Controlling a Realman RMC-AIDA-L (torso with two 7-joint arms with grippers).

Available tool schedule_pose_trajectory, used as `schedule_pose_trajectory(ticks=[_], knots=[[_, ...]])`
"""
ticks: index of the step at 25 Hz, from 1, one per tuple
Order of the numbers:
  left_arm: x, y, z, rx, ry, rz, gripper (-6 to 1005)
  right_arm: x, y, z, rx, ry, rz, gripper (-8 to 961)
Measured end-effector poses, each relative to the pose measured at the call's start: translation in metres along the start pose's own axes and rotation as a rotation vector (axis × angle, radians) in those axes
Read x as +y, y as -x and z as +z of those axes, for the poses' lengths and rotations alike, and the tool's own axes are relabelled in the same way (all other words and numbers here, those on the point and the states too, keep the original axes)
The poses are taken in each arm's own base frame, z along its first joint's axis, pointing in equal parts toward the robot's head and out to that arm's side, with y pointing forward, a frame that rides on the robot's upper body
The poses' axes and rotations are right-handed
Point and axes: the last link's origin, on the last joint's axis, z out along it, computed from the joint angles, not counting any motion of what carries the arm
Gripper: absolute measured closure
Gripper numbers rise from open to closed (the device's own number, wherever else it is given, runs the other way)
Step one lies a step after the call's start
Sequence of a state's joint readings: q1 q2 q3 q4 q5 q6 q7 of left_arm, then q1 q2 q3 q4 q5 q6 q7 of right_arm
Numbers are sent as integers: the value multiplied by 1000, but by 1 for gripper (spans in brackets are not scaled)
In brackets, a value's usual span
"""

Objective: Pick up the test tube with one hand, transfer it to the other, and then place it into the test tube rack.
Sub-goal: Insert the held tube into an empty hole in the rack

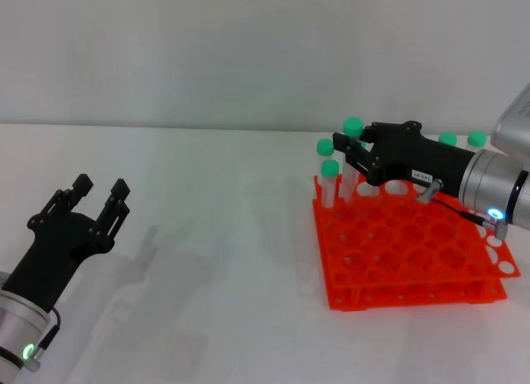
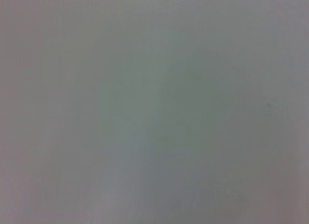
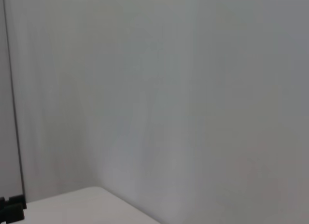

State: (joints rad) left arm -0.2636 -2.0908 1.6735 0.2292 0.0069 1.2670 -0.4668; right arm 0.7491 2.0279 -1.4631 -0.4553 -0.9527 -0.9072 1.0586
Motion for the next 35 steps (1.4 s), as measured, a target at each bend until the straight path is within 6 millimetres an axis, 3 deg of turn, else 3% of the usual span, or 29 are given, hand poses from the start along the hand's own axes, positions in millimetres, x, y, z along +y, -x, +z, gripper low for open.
schedule_pose_trajectory(ticks=[20,35], knots=[[2,-1,3,1,12,-1,429,-8,-17,-6,33,-70,23,684],[3,-1,4,2,13,-7,430,-1,-29,0,81,-80,0,673]])
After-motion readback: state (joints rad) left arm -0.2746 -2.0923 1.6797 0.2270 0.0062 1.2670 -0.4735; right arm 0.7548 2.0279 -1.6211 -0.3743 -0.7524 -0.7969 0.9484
